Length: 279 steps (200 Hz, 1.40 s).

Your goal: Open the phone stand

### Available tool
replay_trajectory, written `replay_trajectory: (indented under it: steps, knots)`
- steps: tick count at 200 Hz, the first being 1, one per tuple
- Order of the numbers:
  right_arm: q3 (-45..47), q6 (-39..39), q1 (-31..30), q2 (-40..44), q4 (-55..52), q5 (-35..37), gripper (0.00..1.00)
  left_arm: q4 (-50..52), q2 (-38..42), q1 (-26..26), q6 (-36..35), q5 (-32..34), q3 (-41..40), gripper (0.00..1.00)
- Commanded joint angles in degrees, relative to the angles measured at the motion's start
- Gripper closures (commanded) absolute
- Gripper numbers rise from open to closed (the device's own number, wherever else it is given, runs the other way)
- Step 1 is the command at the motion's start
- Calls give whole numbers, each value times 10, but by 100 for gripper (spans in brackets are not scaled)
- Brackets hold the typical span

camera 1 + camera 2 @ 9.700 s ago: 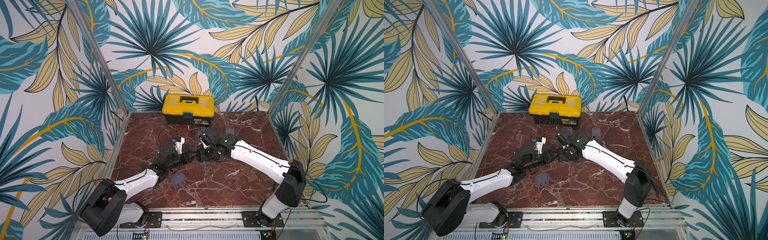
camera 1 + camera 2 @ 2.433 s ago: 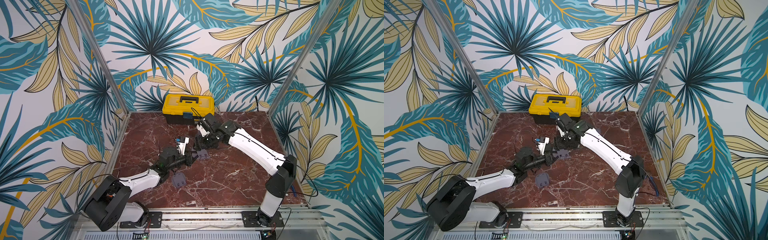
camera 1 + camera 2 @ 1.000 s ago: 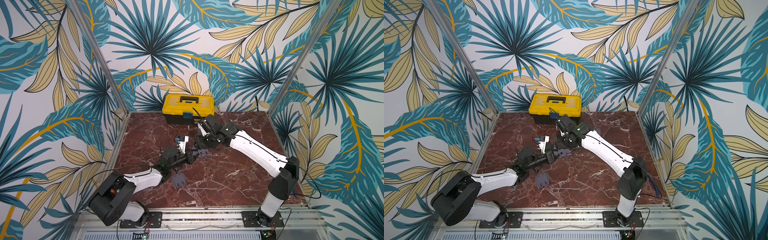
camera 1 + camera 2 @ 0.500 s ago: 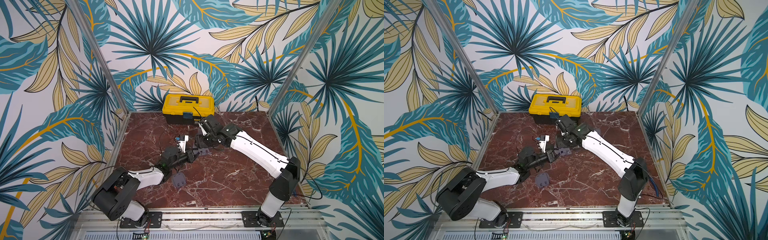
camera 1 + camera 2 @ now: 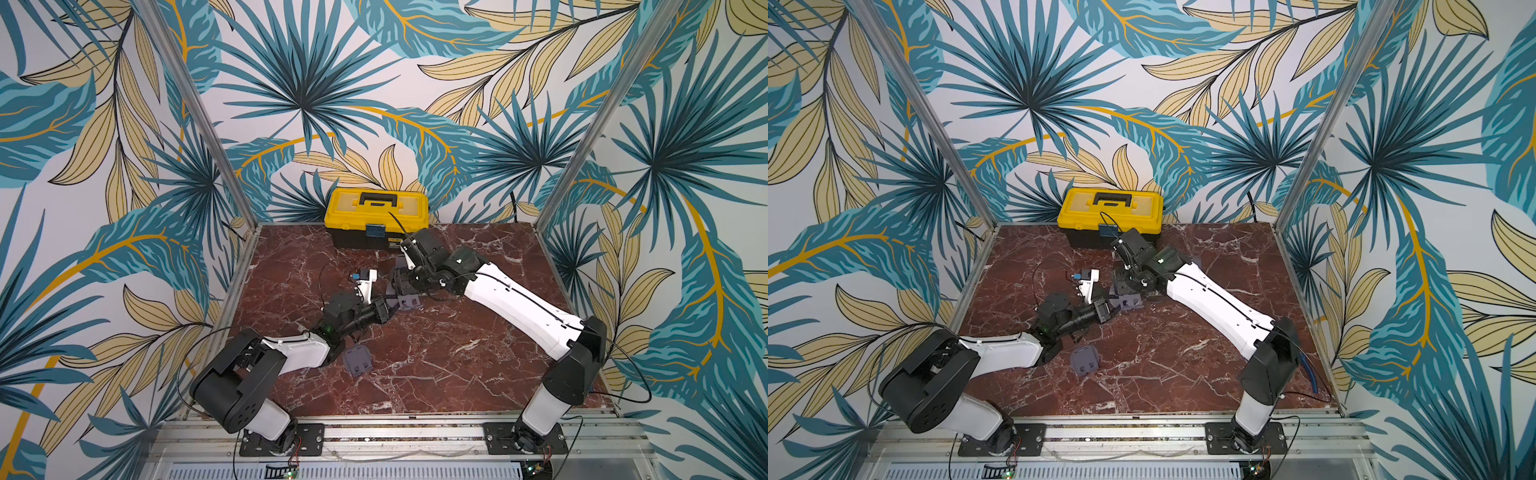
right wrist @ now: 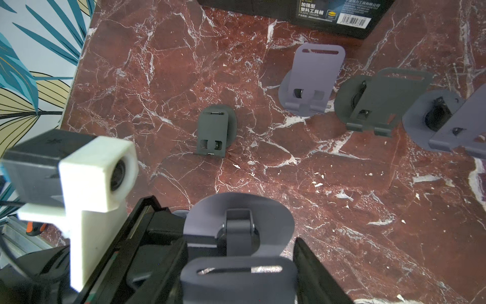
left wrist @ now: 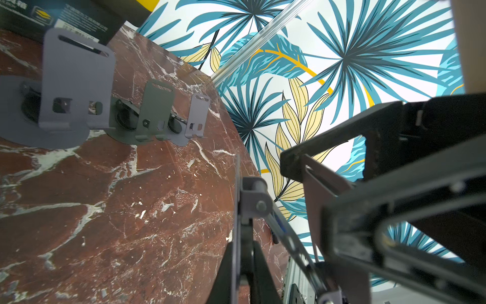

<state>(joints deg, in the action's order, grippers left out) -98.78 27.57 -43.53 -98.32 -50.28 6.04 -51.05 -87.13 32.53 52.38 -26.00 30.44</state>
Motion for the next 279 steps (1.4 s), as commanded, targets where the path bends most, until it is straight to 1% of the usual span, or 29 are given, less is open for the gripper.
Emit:
replay_trajectory:
  steps: [1,56,111,115,139,279]
  knots:
    - [2,10,-9,54,-19,19,66,99,-31,-33,33,71,-12,100]
    - [24,23,-22,64,-4,35,66,63,-55,-44,70,62,-19,100]
    - [53,35,-22,80,11,50,66,24,-79,-53,104,53,-20,100]
    - [55,37,-37,81,11,51,66,21,-80,-54,106,53,-20,100]
    - [65,42,-40,87,16,53,66,12,-84,-56,117,52,-21,100]
    - [85,53,-54,102,19,63,66,10,-83,-64,130,56,-20,100]
